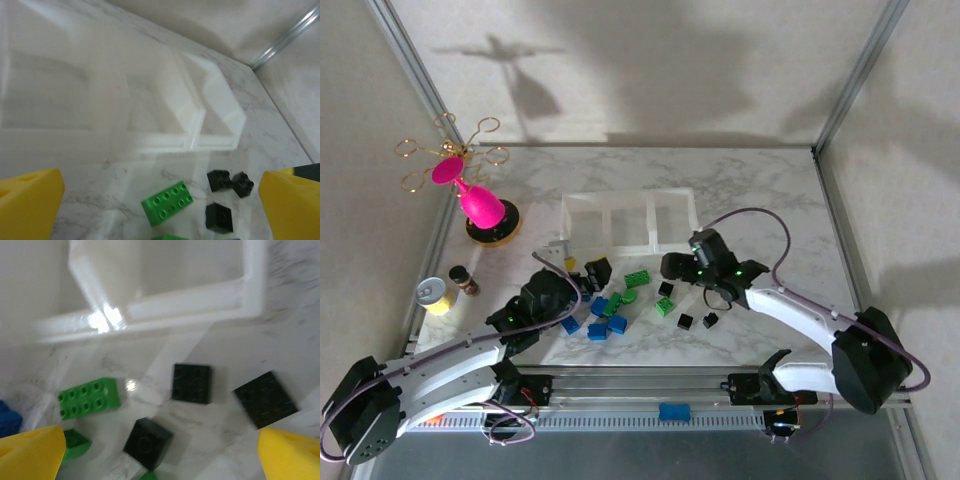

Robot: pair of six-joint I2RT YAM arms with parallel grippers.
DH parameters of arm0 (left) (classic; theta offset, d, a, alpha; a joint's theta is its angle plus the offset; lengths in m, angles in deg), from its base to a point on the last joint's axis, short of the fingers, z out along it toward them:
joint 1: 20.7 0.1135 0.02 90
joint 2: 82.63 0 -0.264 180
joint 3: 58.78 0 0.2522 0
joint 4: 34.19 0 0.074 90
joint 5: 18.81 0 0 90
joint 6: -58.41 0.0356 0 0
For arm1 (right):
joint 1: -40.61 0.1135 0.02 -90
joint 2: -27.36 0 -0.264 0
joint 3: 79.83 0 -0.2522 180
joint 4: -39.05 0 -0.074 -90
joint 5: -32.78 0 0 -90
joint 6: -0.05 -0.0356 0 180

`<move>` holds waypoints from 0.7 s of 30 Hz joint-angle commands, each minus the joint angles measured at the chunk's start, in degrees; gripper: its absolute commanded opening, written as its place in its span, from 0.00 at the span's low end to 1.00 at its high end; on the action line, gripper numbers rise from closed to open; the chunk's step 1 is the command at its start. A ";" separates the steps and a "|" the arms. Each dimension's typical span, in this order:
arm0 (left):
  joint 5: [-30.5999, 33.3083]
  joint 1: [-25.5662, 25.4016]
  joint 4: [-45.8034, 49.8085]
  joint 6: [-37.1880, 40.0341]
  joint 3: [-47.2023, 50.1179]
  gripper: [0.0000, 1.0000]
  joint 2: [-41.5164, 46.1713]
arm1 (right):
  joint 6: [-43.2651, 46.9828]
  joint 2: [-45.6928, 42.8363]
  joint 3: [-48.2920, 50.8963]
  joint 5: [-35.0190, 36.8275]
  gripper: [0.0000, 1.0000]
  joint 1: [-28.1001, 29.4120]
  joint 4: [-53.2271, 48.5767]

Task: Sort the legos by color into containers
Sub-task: Pick up the lego from the bottom-center of the table.

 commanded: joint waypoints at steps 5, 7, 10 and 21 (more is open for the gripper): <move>4.75 -5.32 7.96 -4.55 -2.13 0.99 2.09 | -4.91 4.75 -4.73 5.95 0.91 10.70 -8.34; 2.67 -5.71 8.54 -4.34 -1.76 0.99 3.34 | -3.81 5.90 -4.55 5.12 0.88 12.57 -9.39; 2.00 -5.80 10.67 -6.08 -1.29 0.99 5.70 | -2.02 7.54 -4.19 5.14 0.84 14.86 -10.92; 9.25 -5.89 18.08 -6.65 0.45 0.99 15.37 | 4.11 12.73 -5.74 6.16 0.68 16.05 -11.27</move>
